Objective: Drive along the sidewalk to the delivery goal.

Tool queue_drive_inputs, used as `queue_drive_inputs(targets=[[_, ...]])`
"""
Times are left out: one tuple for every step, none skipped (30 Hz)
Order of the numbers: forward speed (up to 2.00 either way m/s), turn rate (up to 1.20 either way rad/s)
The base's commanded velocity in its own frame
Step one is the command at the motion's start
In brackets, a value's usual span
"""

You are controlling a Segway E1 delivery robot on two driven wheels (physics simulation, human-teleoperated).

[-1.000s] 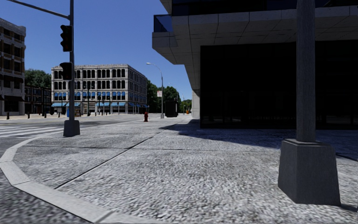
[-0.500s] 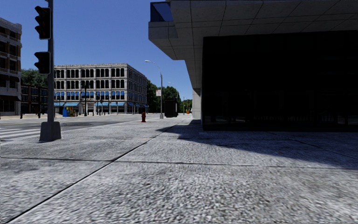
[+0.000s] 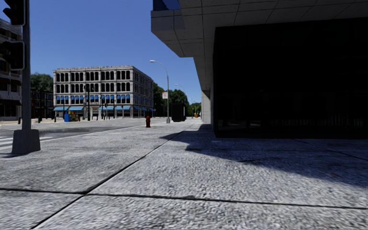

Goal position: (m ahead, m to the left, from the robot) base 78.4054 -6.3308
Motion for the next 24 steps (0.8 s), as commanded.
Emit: queue_drive_inputs(targets=[[2.00, 0.03], [2.00, 0.03], [2.00, 0.02], [2.00, 0.02], [2.00, 0.02], [2.00, 0.02], [2.00, 0.02], [2.00, 0.02], [2.00, 0.02], [2.00, 0.02], [2.00, 0.02], [2.00, 0.06], [2.00, 0.14], [2.00, 0.19], [2.00, 0.20], [2.00, 0.20], [2.00, 0.21], [2.00, 0.24], [2.00, 0.26], [2.00, 0.29], [2.00, 0.30], [2.00, 0.31], [2.00, 0.31], [2.00, 0.31]])
